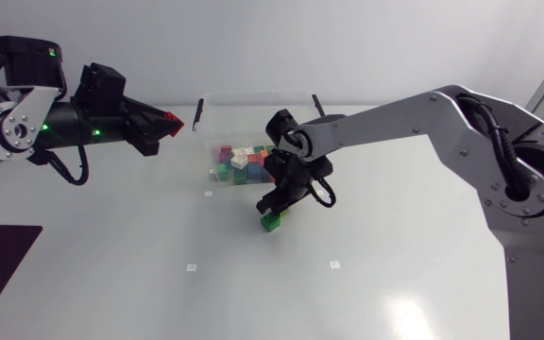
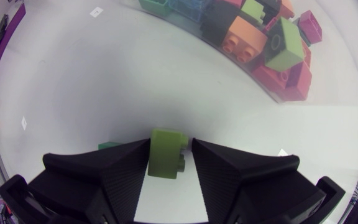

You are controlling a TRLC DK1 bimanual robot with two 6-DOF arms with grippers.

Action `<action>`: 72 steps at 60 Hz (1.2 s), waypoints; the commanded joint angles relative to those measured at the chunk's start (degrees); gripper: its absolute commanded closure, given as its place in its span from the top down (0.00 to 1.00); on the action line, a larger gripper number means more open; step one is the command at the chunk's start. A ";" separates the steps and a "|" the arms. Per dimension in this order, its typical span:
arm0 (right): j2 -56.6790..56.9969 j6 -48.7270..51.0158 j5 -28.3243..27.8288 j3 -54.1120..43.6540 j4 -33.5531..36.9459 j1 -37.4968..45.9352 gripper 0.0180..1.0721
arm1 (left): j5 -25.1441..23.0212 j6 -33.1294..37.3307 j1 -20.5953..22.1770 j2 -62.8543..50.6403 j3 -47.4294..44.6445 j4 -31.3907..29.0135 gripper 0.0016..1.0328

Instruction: Place the duplo bricks in the container

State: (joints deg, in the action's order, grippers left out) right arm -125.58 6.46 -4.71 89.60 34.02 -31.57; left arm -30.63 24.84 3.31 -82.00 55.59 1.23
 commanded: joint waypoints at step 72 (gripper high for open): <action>1.74 -1.36 0.84 -2.33 0.34 -1.65 0.61 | 5.58 -6.73 5.04 -10.99 9.01 4.57 0.13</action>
State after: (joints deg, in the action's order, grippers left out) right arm -120.88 5.85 -4.49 86.56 34.22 -32.97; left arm -24.99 19.22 8.16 -93.49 64.60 5.06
